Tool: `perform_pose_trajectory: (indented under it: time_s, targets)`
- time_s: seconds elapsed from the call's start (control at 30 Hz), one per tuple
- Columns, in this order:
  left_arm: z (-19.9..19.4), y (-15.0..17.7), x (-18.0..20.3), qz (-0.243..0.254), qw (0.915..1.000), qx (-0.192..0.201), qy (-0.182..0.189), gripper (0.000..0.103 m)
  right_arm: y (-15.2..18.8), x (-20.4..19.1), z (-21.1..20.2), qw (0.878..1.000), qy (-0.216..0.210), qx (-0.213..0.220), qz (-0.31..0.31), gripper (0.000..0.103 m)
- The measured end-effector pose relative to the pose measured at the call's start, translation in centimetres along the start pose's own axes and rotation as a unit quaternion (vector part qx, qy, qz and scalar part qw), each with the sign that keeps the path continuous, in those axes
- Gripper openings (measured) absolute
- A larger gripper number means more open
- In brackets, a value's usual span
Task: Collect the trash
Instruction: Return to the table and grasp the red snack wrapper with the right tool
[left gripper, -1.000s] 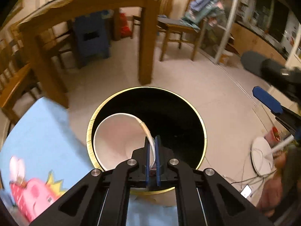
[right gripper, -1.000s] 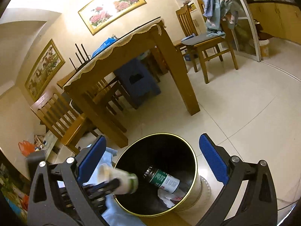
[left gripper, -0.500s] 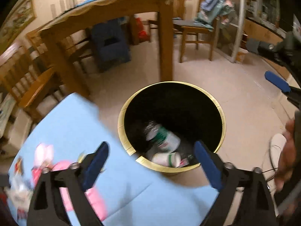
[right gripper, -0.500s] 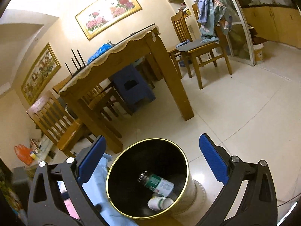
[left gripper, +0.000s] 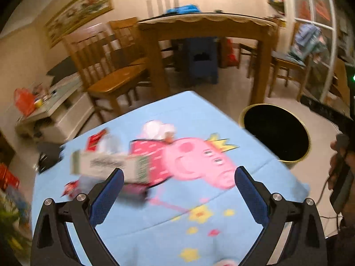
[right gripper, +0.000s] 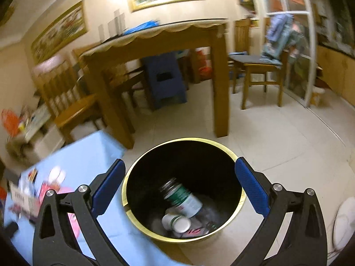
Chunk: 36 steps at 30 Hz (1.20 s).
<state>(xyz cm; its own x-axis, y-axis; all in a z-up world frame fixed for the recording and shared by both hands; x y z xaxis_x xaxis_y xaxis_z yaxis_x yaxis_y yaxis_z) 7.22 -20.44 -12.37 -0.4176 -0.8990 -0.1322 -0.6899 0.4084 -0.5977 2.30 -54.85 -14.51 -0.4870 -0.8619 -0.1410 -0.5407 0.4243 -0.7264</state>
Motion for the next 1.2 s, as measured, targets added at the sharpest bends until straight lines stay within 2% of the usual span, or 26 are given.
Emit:
perform_pose_trajectory:
  time_s: [0.17,0.27,0.4,0.53,0.6,0.7,0.73,0.8,0.83,0.9,0.97,1.03,1.1,1.2]
  targets:
    - [-0.2,2.2,-6.0,-0.048,0.9986,-0.005,-0.021,0.096,2.5,-7.7,0.4,0.995,-0.044,-0.028,-0.082,0.097]
    - [0.0,3.8,-10.5,-0.082,0.9951,-0.004,-0.056,0.096,5.2,-13.5,0.4,0.985,-0.096,-0.055,-0.133,0.097]
    - [0.2,6.1,-17.1,-0.132,0.9854,-0.005,-0.107,0.096,8.9,-22.4,0.0,0.954,-0.164,-0.093,-0.232,0.097]
    - [0.0,8.7,-23.2,-0.176,0.9712,0.000,-0.161,0.096,10.0,-29.7,-0.8,0.929,-0.201,-0.104,-0.294,0.097]
    - [0.3,9.9,-25.0,-0.202,0.9675,-0.005,-0.152,0.096,10.2,-32.4,-0.9,0.916,-0.209,-0.108,-0.325,0.097]
    - [1.0,10.7,-26.6,-0.239,0.9656,-0.023,-0.099,0.096,10.4,-36.0,-0.5,0.898,-0.205,-0.096,-0.378,0.097]
    - [0.9,10.8,-26.9,-0.244,0.9647,-0.020,-0.096,0.096,10.3,-36.6,-0.2,0.890,-0.206,-0.097,-0.396,0.097]
    - [0.7,10.8,-27.3,-0.251,0.9639,-0.019,-0.086,0.096,10.3,-38.0,0.9,0.875,-0.210,-0.113,-0.421,0.088]
    - [0.7,10.8,-27.3,-0.254,0.9640,-0.021,-0.076,0.096,10.2,-38.8,1.5,0.870,-0.205,-0.120,-0.432,0.080]
    - [0.9,10.6,-27.1,-0.255,0.9640,-0.028,-0.069,0.096,9.8,-39.9,2.4,0.868,-0.192,-0.128,-0.441,0.078]
    - [1.3,10.7,-26.9,-0.258,0.9636,-0.030,-0.063,0.096,9.5,-40.1,2.5,0.868,-0.205,-0.134,-0.433,0.078]
    - [1.4,10.9,-27.3,-0.266,0.9620,-0.030,-0.056,0.096,9.6,-40.7,2.4,0.864,-0.236,-0.146,-0.420,0.079]
    - [1.3,11.1,-27.8,-0.278,0.9582,-0.028,-0.059,0.096,10.3,-41.4,1.8,0.852,-0.282,-0.166,-0.409,0.076]
    - [1.1,11.7,-29.1,-0.308,0.9486,-0.023,-0.067,0.096,12.5,-43.2,1.2,0.842,-0.297,-0.177,-0.414,0.061]
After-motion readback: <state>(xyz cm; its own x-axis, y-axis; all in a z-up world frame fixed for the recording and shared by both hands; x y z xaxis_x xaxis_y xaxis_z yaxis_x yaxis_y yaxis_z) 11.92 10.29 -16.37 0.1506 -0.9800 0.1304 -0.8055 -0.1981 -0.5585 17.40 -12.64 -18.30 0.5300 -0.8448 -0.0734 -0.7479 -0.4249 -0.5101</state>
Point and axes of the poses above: each gripper's, at about its wrist camera, not at the fingertips, and z roughly the way its jaws point, x to its right, y to its underside, the point moved 2 cm from there along z, roughly the way its jaws point, and after that the axes turned 10 degrees about -x, right-handed, at the moved point
